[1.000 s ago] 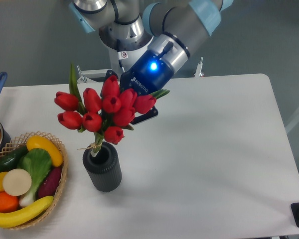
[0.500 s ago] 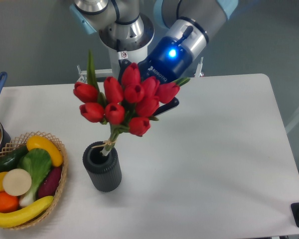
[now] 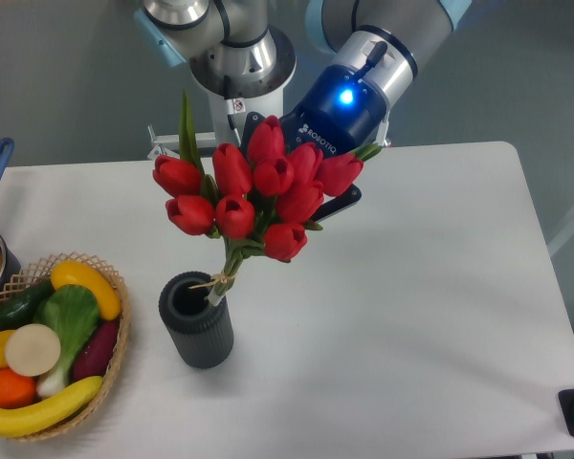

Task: Pick up the flowers from the vase
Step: 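Lift the gripped tulip bunch up out of the black vase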

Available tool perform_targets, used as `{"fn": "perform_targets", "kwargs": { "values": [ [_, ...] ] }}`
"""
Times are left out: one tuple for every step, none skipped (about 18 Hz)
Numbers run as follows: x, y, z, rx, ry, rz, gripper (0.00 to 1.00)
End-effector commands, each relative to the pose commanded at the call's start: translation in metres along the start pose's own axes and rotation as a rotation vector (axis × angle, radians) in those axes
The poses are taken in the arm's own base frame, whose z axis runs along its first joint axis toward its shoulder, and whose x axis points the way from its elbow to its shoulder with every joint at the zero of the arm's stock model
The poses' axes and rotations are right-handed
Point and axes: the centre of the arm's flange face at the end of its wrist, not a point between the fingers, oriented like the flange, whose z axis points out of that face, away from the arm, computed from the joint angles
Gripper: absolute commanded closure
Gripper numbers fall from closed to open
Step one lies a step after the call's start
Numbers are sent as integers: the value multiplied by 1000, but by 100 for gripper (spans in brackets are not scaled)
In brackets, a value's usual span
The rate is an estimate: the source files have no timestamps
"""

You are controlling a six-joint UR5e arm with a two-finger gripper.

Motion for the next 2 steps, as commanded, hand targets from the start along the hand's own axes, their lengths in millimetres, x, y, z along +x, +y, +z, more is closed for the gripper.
{"fn": "perform_targets", "kwargs": {
  "values": [
    [0, 1, 0, 0, 0, -1, 62],
    [1, 1, 0, 0, 0, -1, 62]
  ]
}}
